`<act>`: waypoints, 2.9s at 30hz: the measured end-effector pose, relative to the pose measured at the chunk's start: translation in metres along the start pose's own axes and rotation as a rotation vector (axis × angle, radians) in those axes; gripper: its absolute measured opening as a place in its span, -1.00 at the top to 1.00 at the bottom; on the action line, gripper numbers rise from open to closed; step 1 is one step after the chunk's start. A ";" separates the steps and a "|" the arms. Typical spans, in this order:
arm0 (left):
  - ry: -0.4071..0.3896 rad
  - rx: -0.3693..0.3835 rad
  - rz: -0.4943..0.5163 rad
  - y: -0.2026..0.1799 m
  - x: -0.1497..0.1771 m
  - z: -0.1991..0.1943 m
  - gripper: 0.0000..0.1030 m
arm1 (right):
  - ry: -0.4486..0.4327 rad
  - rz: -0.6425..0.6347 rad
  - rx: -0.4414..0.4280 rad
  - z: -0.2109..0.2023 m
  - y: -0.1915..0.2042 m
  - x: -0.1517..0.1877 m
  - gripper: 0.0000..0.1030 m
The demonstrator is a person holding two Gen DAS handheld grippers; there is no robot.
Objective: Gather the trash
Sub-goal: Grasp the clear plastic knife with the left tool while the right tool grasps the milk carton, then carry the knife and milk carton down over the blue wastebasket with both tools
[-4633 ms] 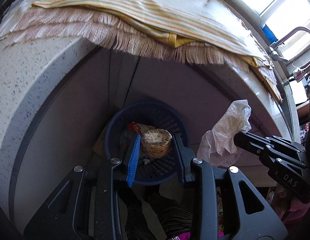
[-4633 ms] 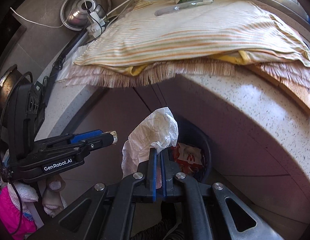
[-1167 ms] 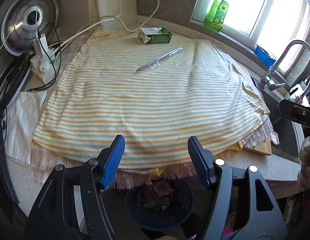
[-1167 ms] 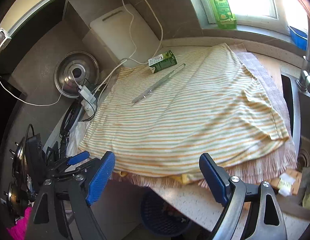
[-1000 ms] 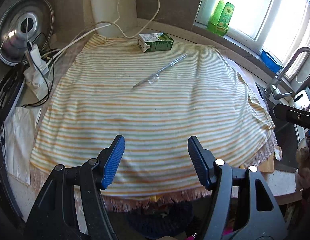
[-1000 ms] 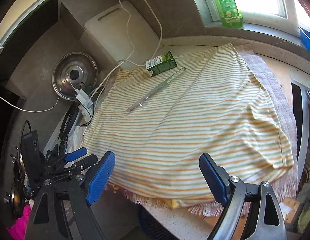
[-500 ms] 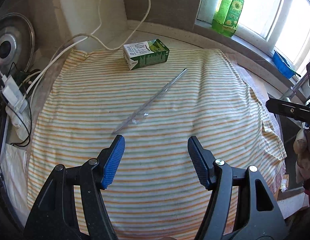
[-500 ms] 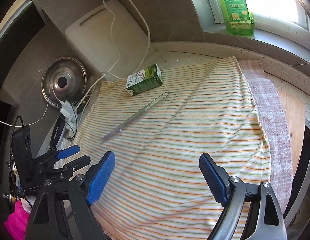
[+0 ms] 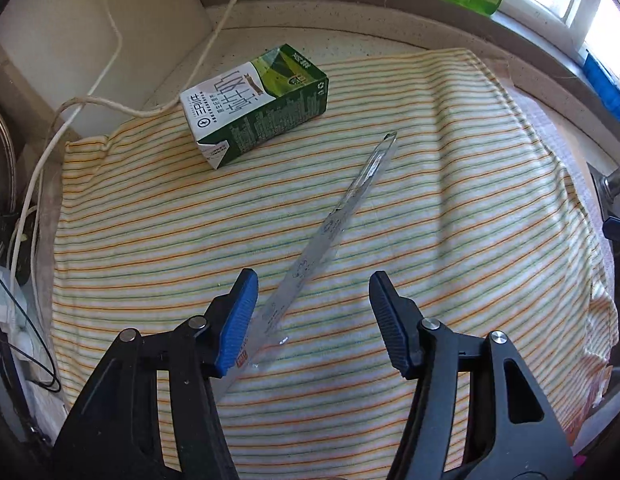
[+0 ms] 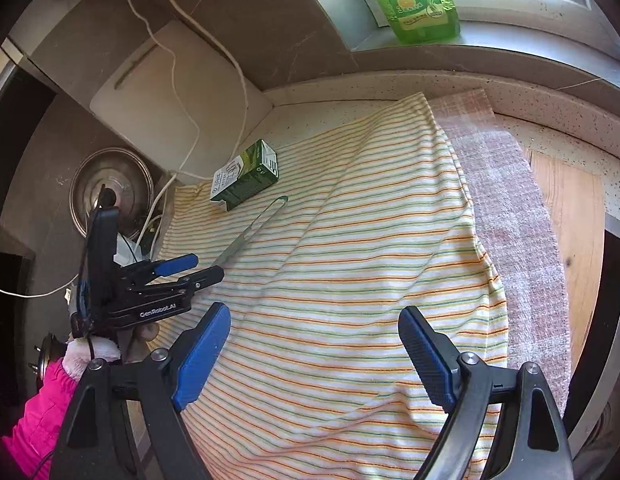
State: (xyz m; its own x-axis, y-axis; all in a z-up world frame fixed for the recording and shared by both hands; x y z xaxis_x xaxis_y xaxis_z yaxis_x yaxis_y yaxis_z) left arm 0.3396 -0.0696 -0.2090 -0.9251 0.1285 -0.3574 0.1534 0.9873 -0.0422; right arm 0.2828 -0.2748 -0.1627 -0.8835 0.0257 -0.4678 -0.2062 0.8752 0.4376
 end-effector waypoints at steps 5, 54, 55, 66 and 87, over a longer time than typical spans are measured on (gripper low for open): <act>0.076 -0.002 -0.010 0.008 0.001 0.022 0.47 | 0.002 0.008 -0.003 0.005 -0.001 -0.008 -0.71; 0.012 0.082 -0.478 0.098 0.102 -0.022 0.89 | 0.429 -0.931 -0.088 0.227 0.184 -0.127 -0.68; 0.016 0.085 -0.483 0.098 0.101 -0.020 0.88 | 0.430 -0.963 -0.071 0.226 0.183 -0.123 -0.69; -0.002 0.070 -0.491 0.105 0.086 -0.012 0.80 | 0.377 -1.206 0.203 0.245 0.172 -0.089 -0.44; -0.122 0.101 -0.449 0.096 0.122 -0.077 0.86 | 0.211 -0.784 0.104 0.147 0.181 -0.044 -0.25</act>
State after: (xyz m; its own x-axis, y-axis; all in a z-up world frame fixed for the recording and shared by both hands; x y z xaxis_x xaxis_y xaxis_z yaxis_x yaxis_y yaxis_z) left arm 0.2148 0.0484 -0.1849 -0.8609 -0.3272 -0.3896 -0.2139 0.9276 -0.3064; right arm 0.3463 -0.0462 -0.1757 -0.5612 -0.6948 -0.4498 -0.7663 0.6415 -0.0349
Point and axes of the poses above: each gripper's, at about its wrist camera, not at the fingertips, and z roughly the way its jaws point, y to its left, x to its underside, the point moved 9 cm from there along z, roughly the way its jaws point, and after that the axes turned 5 degrees about x, right-handed, at the moved point
